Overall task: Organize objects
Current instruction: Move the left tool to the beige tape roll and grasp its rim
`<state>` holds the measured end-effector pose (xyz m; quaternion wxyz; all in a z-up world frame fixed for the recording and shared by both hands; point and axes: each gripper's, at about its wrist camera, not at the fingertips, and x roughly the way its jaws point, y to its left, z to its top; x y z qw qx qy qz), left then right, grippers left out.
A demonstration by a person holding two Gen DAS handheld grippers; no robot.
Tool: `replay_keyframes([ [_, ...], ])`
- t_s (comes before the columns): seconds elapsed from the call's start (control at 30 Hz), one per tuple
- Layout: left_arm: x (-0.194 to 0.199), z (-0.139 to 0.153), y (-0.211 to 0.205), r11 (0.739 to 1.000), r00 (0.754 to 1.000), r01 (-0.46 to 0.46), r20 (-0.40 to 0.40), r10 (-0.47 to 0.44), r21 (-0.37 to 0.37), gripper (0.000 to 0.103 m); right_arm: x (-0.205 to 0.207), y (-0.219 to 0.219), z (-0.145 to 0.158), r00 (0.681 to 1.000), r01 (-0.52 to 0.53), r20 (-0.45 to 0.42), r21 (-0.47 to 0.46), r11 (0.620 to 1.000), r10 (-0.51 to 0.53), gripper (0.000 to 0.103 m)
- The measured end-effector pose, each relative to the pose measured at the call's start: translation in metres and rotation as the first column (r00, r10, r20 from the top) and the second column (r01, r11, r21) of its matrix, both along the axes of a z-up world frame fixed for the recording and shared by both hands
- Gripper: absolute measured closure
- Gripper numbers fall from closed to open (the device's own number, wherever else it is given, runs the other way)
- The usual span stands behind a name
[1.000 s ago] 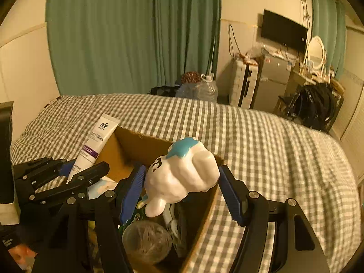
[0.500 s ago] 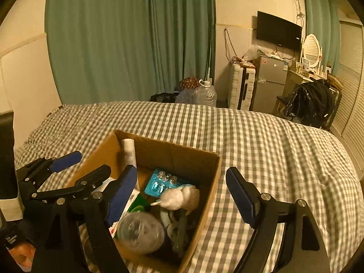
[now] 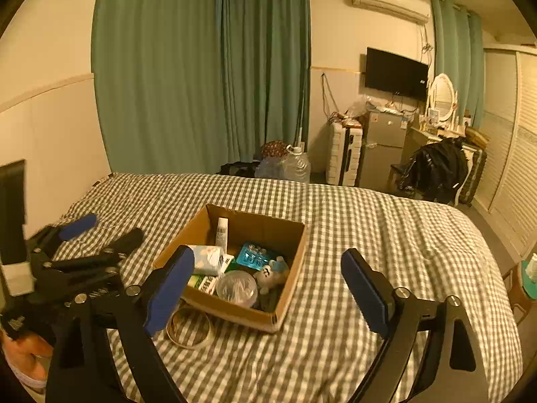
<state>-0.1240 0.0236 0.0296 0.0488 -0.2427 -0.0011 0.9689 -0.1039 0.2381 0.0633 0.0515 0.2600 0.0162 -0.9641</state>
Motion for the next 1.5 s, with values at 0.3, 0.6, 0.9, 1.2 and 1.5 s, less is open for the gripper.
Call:
replay_keyframes([
  [0.3, 0.034, -0.014, -0.017, 0.998, 0.998, -0.055, -0.026, 0.055, 0.033, 0.001, 0.025, 0.000, -0.042, 0.999, 0.044, -0.003, -0.005, 0.999, -0.044, 0.000],
  [0.6, 0.021, -0.095, -0.010, 0.997, 0.992, -0.077, 0.102, 0.077, -0.007, 0.001, 0.006, 0.010, -0.116, 0.992, 0.082, 0.091, 0.014, 0.997, -0.083, 0.000],
  [0.9, -0.005, -0.184, 0.022, 0.997, 0.959, -0.028, 0.280, 0.048, -0.073, 0.001, -0.018, 0.020, -0.181, 0.954, 0.119, 0.274, 0.016, 0.993, -0.119, 0.000],
  [1.2, -0.034, -0.224, 0.028, 0.998, 0.919, -0.011, 0.393, 0.036, -0.066, 0.001, -0.024, 0.014, -0.194, 0.939, 0.127, 0.318, 0.022, 0.992, -0.128, 0.000],
  [1.5, -0.028, -0.227, 0.039, 0.996, 0.924, 0.043, 0.383, -0.011, -0.076, 0.019, -0.026, 0.009, -0.197, 0.936, 0.132, 0.324, 0.044, 0.990, -0.139, 0.000],
])
